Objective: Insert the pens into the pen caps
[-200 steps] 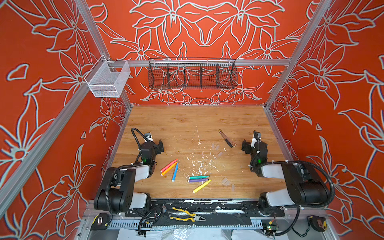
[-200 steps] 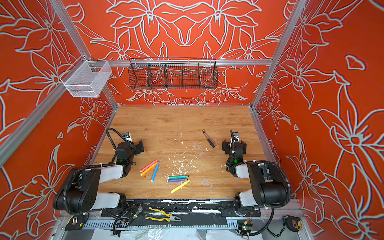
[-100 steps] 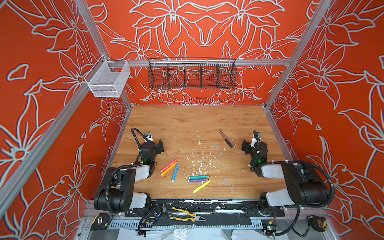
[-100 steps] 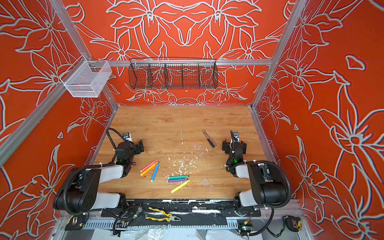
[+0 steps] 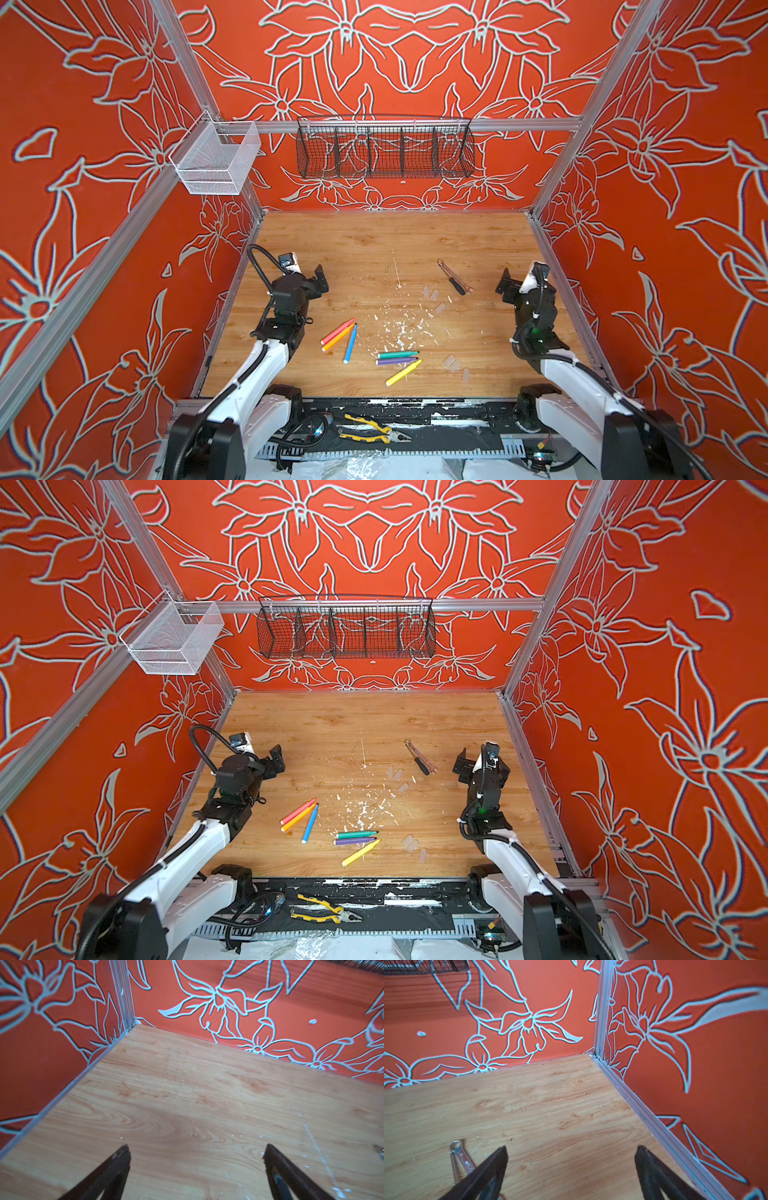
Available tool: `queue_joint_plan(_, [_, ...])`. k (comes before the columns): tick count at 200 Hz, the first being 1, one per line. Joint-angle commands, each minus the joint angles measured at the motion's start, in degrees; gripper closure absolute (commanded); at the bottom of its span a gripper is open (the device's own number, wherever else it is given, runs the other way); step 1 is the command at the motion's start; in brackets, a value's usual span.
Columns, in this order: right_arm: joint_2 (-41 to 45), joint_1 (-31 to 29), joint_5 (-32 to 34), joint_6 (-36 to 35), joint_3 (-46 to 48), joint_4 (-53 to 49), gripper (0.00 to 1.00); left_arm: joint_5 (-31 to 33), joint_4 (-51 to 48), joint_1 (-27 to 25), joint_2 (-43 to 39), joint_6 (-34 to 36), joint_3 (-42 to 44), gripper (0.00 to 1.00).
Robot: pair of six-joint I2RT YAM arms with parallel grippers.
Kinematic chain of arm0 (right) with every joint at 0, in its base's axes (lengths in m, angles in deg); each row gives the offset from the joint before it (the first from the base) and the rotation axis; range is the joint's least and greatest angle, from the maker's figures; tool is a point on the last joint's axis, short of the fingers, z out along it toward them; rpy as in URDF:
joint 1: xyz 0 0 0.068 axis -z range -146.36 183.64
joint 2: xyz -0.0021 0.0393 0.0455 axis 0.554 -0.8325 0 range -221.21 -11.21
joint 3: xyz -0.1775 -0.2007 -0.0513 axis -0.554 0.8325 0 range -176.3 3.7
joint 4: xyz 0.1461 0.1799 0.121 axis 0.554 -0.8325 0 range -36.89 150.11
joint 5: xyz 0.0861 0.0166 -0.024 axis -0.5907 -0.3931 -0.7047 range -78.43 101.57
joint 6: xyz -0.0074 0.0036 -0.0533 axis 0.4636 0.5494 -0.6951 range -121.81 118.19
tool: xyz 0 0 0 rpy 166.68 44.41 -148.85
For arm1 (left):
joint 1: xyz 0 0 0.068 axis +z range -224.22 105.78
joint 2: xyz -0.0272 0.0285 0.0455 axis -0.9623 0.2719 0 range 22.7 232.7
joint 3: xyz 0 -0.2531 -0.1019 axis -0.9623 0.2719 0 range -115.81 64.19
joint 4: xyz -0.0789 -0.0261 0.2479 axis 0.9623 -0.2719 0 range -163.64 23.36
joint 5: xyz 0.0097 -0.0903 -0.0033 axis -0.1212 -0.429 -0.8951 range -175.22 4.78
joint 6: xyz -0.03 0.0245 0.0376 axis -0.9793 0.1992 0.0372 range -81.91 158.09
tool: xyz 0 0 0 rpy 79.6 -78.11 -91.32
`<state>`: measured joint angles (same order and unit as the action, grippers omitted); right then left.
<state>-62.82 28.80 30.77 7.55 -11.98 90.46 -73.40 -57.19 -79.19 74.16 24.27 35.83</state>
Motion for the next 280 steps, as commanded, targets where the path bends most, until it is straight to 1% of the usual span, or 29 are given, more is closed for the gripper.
queue_joint_plan(1, [5.4, -0.3, -4.2, 11.6, -4.5, -17.5, 0.02, -17.5, -18.7, -0.2, -5.9, -6.7, -4.8, 0.03])
queue_joint_plan(12, [8.3, -0.1, -8.7, 16.1, -10.8, -31.9, 0.03, -25.2, -19.3, -0.2, -8.0, -7.7, -4.7, 0.03])
queue_joint_plan(19, [9.2, -0.1, -13.3, 16.5, -15.8, -41.6, 0.02, -27.0, -19.6, -0.2, -9.4, -9.8, -4.3, 0.03])
queue_joint_plan(23, [9.5, 0.0, -16.6, 15.1, -17.9, -45.2, 0.02, -27.3, -20.1, -0.2, -10.2, -11.1, -4.1, 0.03])
queue_joint_plan(26, [9.8, -0.1, -17.9, 14.8, -19.0, -46.9, 0.02, -27.4, -20.5, -0.2, -10.8, -12.0, -4.0, 0.03])
queue_joint_plan(33, [10.5, -0.1, -18.3, 16.1, -20.3, -49.3, 0.02, -27.8, -21.9, -0.1, -12.3, -13.5, -3.8, 0.03])
queue_joint_plan(48, [13.2, 0.0, -13.4, 22.5, -21.1, -55.5, 0.02, -29.2, -24.0, 0.1, -16.0, -14.7, -3.3, 0.03])
queue_joint_plan(57, [15.7, 0.1, -13.7, 23.3, -20.6, -57.2, 0.02, -28.9, -25.4, 0.1, -18.2, -15.3, -3.1, 0.03])
queue_joint_plan(64, [17.8, 0.1, -16.0, 22.7, -19.8, -57.0, 0.02, -26.5, -27.5, 0.1, -19.9, -17.6, -2.9, 0.03])
queue_joint_plan(67, [18.7, 0.0, -17.3, 22.3, -19.4, -56.5, 0.02, -24.8, -28.7, 0.1, -20.6, -19.8, -2.8, 0.03])
queue_joint_plan(75, [20.7, 0.0, -21.2, 21.3, -17.6, -53.0, 0.02, -22.7, -31.8, 0.4, -22.3, -22.3, -3.2, 0.03])
queue_joint_plan(87, [22.7, 0.1, -26.1, 21.7, -13.7, -47.2, 0.02, -24.6, -34.2, 0.7, -23.4, -22.4, -4.5, 0.03])
queue_joint_plan(100, [22.9, 0.1, -27.0, 22.9, -10.1, -43.3, 0.03, -27.1, -37.0, 0.7, -22.6, -22.0, -6.9, 0.03])
queue_joint_plan(113, [22.2, 0.0, -24.2, 22.9, -8.0, -41.9, 0.02, -29.6, -40.3, 0.7, -20.6, -21.0, -9.1, 0.03])
queue_joint_plan(121, [21.3, 0.0, -20.5, 22.6, -7.6, -42.6, 0.03, -31.4, -41.8, 0.7, -19.6, -20.9, -10.0, 0.03])
queue_joint_plan(145, [17.2, 0.0, -10.5, 20.6, -8.1, -44.6, 0.02, -33.1, -43.6, 0.7, -18.1, -31.7, -10.5, 0.03])
queue_joint_plan(158, [14.9, 0.0, -5.7, 22.5, -8.9, -46.5, 0.03, -38.4, -36.5, 0.7, -19.5, -33.7, -7.8, 0.03])
queue_joint_plan(167, [13.7, 0.1, -5.3, 22.8, -8.7, -45.4, 0.02, -40.8, -32.3, 0.8, -20.1, -34.1, -6.5, 0.03])
queue_joint_plan(176, [12.5, 0.0, -4.9, 23.0, -7.8, -43.3, 0.02, -41.3, -31.5, 0.8, -20.3, -33.6, -6.7, 0.03])
queue_joint_plan(186, [11.5, 0.0, -4.1, 23.4, -5.6, -39.3, 0.02, -40.2, -31.2, 0.8, -19.6, -33.2, -6.9, 0.03])
queue_joint_plan(195, [10.8, 0.0, -4.0, 23.6, -6.6, -40.6, 0.02, -37.9, -33.3, 0.9, -18.1, -34.7, -7.5, 0.03])
queue_joint_plan(203, [10.5, 0.0, -4.2, 23.3, -6.7, -40.5, 0.02, -36.8, -35.2, 1.0, -16.0, -34.2, -8.3, 0.03])
queue_joint_plan(208, [10.5, -0.1, -3.9, 23.5, -6.2, -39.6, 0.02, -37.5, -35.5, 0.9, -14.5, -32.7, -8.6, 0.03])
queue_joint_plan(221, [10.8, -0.1, -4.4, 23.4, -5.9, -39.4, 0.02, -42.4, -35.6, 1.0, -10.6, -27.5, -9.2, 0.03])
queue_joint_plan(242, [12.2, -0.2, -5.7, 22.7, -5.0, -38.6, 0.02, -46.3, -35.0, 0.4, -6.8, -23.7, -9.4, 0.03])
queue_joint_plan(252, [12.8, -0.3, -6.4, 22.4, -4.5, -38.0, 0.02, -45.5, -35.9, -1.3, -5.7, -22.1, -10.5, 0.03])
queue_joint_plan(261, [13.3, -0.2, -6.7, 22.2, -4.1, -37.6, 0.03, -43.0, -37.4, -4.5, -5.0, -20.6, -12.0, 0.03])
queue_joint_plan(271, [13.5, -0.3, -6.7, 22.2, -3.9, -37.5, 0.03, -36.7, -39.4, -9.7, -4.6, -19.7, -13.7, 0.02])
queue_joint_plan(280, [13.5, -0.3, -6.9, 22.1, -3.9, -37.4, 0.04, -31.4, -40.7, -15.7, -4.1, -19.1, -15.2, 0.00])
